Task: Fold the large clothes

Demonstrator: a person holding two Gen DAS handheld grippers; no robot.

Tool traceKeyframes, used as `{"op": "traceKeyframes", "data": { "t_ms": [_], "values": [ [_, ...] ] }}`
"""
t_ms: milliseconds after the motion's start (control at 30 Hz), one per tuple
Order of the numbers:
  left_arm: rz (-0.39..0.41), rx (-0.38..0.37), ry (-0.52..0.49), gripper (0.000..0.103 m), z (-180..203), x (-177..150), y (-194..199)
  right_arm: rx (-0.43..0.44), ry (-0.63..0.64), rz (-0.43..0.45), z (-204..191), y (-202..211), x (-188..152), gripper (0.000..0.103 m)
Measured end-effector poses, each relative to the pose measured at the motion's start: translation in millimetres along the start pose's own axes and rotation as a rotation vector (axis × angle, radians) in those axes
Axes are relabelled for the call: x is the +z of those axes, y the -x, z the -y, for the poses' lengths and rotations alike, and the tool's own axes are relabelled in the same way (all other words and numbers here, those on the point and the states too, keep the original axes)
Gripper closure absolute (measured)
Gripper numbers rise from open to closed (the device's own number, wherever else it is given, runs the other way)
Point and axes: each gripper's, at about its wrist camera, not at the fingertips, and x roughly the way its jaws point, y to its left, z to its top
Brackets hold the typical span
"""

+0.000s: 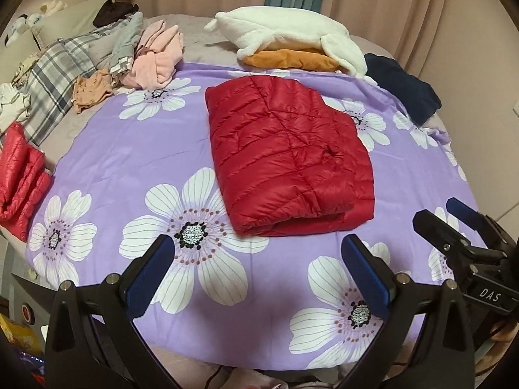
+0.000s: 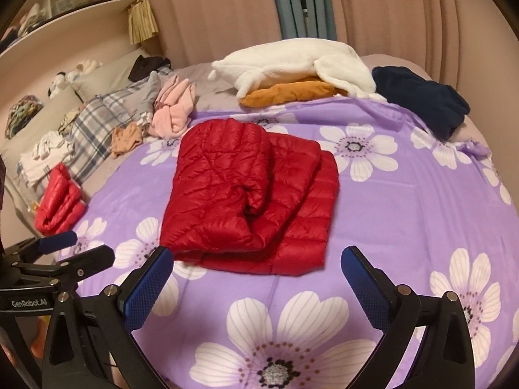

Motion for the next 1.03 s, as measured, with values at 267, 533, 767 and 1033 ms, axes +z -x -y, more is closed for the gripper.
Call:
{"op": "traceKeyframes", "data": {
  "t_ms": [267, 533, 767, 1033],
  "values": [
    [0.015, 0.025, -0.011, 0.000, 2.3, 1.2, 3.0, 0.000, 0.006, -0.008, 0.8, -1.4, -0.5, 0.001],
    [0.031, 0.034, -0.015, 0.000, 4.0, 1.0, 5.4, 0.000, 0.007, -0.006, -0.3, -0.5, -0.6, 0.001],
    [0.051, 0.055, -0.021, 0.000, 5.9, 0.4, 9.1, 0.004, 0.017, 0.000, -1.5, 1.6, 0.6, 0.001],
    [0.055, 0.067, -0.015, 0.000, 7.7, 0.5, 11.4, 0.006, 0.019, 0.001, -1.6, 2.8, 1.7, 0.001]
  ]
}}
